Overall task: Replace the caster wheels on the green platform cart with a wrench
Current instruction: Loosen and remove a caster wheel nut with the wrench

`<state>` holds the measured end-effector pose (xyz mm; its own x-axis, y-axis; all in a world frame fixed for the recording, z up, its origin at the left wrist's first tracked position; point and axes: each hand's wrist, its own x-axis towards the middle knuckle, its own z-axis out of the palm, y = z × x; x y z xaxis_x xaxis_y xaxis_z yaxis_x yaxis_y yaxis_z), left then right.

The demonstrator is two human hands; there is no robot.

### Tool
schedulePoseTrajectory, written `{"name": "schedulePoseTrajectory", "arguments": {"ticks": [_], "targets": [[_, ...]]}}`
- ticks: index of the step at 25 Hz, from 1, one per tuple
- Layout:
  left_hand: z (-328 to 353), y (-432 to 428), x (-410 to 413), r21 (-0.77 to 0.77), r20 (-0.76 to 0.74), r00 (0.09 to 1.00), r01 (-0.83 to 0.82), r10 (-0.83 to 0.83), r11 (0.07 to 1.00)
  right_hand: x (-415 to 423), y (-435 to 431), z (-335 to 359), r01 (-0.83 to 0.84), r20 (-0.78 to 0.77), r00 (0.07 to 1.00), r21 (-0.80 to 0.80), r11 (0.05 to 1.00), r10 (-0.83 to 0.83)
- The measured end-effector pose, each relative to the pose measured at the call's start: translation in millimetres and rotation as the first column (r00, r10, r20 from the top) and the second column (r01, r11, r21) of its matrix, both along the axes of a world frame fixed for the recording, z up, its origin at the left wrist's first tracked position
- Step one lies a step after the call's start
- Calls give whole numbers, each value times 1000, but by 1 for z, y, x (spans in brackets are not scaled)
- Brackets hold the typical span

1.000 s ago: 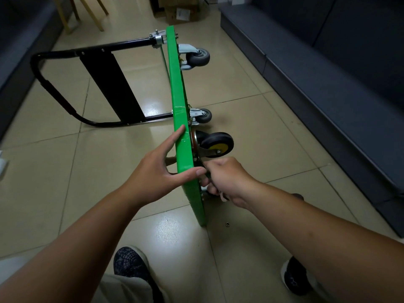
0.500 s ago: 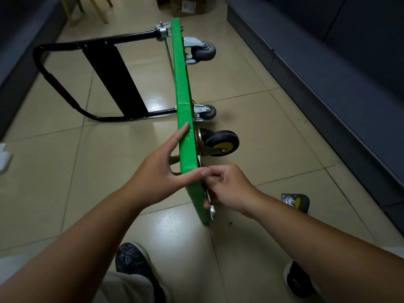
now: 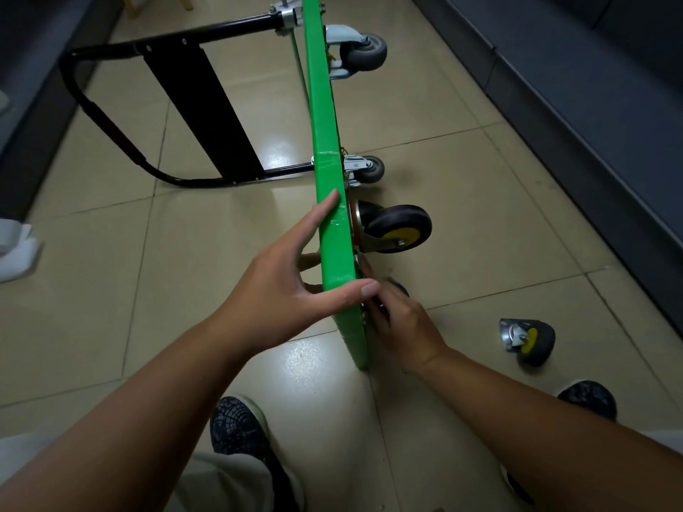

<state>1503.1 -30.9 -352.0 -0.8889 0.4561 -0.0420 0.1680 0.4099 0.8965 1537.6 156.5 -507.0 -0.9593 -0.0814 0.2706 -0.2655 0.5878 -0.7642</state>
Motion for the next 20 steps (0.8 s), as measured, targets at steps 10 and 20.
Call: {"name": "schedulePoseTrajectory", "arguments": {"ticks": [10, 20], "targets": [[6, 1, 3, -54, 15, 1000, -4, 5, 999, 43, 42, 52, 250, 758, 648, -113, 962, -80], [4, 2, 1, -62, -30, 1000, 2, -4, 998, -14, -3, 135, 467, 796, 602, -418, 779, 66]]}}
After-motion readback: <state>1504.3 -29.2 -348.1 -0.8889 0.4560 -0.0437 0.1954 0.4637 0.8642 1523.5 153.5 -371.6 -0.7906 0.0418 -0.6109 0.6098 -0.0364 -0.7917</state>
